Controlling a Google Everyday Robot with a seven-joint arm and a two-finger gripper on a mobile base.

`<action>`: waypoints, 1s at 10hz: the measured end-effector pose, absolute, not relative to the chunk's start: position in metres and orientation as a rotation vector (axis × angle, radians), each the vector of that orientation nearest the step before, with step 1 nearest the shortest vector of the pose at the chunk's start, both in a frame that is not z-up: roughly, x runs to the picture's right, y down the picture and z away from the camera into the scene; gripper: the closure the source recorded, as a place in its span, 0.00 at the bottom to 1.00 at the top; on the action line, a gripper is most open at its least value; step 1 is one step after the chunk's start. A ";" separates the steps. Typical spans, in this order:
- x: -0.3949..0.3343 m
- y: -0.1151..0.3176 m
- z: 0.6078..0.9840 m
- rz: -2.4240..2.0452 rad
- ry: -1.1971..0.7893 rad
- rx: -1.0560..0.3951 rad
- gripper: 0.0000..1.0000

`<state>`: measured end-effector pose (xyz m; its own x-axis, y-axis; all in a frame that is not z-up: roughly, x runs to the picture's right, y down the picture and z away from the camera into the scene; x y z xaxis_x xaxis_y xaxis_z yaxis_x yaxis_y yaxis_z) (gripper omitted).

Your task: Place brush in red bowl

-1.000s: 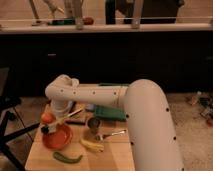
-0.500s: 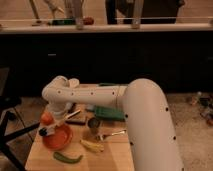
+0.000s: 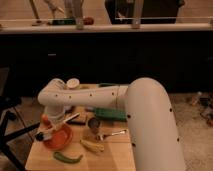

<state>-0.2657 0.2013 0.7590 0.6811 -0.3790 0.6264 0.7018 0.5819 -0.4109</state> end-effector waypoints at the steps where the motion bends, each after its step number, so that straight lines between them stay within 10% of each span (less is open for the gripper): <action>1: -0.267 0.206 0.754 -0.659 -0.514 -0.697 1.00; 10: -0.271 0.232 0.740 -0.614 -0.503 -0.724 1.00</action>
